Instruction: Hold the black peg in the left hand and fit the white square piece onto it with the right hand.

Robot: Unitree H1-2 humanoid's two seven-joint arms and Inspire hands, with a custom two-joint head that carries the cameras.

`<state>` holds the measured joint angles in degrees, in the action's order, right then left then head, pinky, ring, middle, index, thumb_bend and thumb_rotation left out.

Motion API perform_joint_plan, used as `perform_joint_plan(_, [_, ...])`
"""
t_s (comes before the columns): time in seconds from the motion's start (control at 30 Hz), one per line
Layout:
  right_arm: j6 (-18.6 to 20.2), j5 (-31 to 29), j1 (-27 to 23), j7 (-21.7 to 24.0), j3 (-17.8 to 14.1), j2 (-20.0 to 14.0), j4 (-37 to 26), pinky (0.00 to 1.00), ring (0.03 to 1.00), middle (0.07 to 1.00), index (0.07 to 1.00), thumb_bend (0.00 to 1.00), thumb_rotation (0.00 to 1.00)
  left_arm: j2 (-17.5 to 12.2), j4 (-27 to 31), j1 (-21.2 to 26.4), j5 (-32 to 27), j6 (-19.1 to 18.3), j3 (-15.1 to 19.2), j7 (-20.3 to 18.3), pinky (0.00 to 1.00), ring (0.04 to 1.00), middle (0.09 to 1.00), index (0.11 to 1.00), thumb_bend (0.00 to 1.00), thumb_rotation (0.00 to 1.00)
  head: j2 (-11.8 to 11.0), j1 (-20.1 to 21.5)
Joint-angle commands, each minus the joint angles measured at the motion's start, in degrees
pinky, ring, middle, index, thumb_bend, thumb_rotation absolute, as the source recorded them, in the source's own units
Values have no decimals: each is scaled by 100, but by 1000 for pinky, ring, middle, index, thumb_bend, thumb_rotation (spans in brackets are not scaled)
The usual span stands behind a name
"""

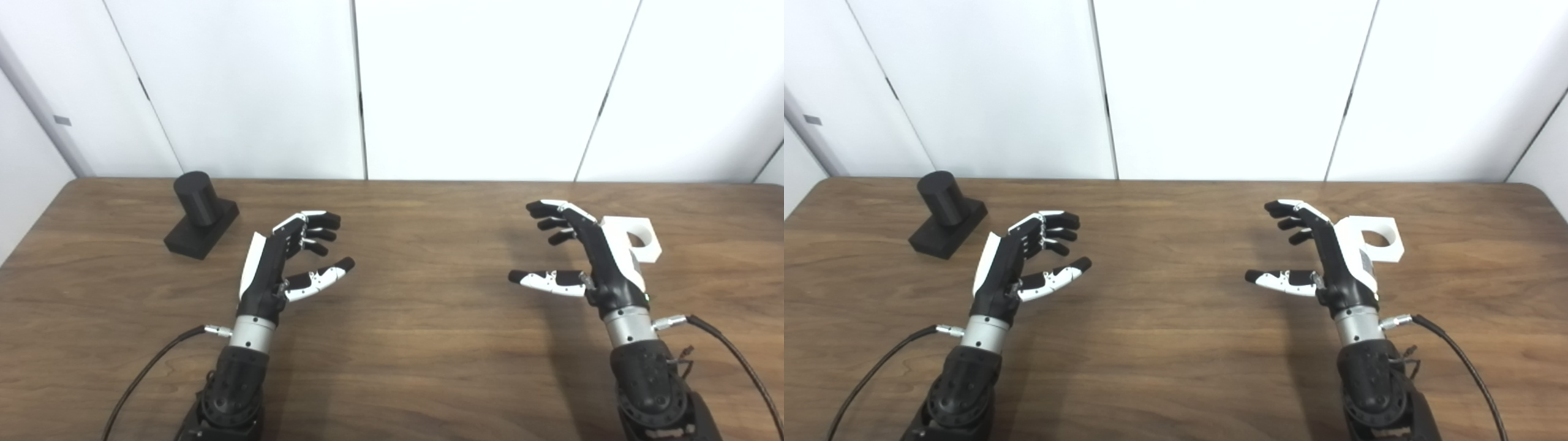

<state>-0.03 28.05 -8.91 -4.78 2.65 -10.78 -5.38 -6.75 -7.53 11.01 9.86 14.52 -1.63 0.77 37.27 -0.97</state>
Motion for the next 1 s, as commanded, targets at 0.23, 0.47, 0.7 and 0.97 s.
perform_joint_plan(0.23, [-84,-41,-176,-2,-5,-40,-183,573,688,730,715,664,0,-20,159,180,-40,173,3,2,538,647,684,646,667,0,20,0])
perform_joint_plan(0.47, [-111,-84,-158,43,-26,-50,-183,571,688,731,718,666,0,-12,124,184,-25,243,-4,19,539,649,680,642,663,0,-20,-279])
perform_joint_plan(0.7, [-493,-236,-149,-33,-122,-262,59,564,677,724,708,670,0,187,22,213,132,248,-119,142,508,633,668,640,674,0,-248,-1402])
perform_joint_plan(0.97, [-360,-456,-123,113,-239,-387,115,582,688,742,716,669,0,379,-497,316,367,602,-297,296,510,640,676,646,647,0,-815,-2095])
